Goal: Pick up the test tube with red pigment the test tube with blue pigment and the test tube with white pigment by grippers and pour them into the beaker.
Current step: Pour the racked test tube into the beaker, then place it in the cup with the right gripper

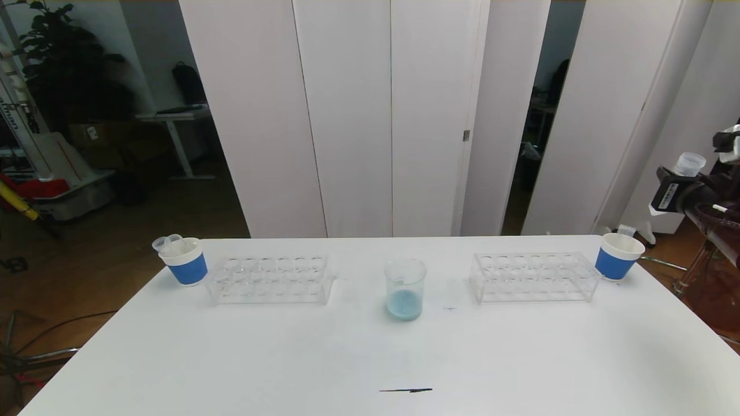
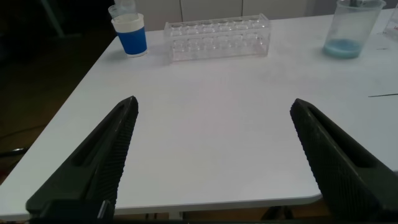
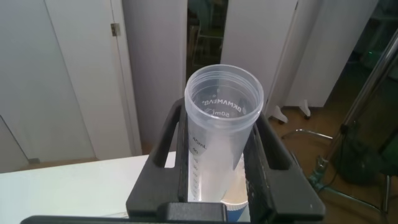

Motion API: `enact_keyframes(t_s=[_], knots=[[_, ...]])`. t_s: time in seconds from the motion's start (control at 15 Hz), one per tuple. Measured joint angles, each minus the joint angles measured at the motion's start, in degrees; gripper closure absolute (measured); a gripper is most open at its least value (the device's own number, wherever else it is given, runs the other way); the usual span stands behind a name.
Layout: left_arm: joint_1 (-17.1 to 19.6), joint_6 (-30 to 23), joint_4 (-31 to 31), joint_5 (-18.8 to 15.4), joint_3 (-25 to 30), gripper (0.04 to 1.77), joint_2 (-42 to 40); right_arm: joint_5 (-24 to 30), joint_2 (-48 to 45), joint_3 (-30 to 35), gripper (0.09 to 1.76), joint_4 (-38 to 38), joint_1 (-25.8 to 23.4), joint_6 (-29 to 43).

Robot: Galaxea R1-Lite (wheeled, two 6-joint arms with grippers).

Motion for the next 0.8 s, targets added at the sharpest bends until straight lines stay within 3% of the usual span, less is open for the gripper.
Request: enact_keyframes(t_s=[0.13, 0.33, 0.8], knots=[[0.0, 0.0, 0.0, 0.0, 0.0, 0.06, 0.0, 4.7, 0.8, -0.3, 1.27, 0.0, -5.4, 0.6], [0.0, 0.0, 0.0, 0.0, 0.0, 0.06, 0.0, 6.1, 4.1, -4.2, 1.27, -0.1, -9.9, 1.2], [0.0, 0.0, 0.0, 0.0, 0.0, 0.06, 0.0, 6.1, 16.8, -15.8, 1.27, -0.1, -10.5, 3.4]])
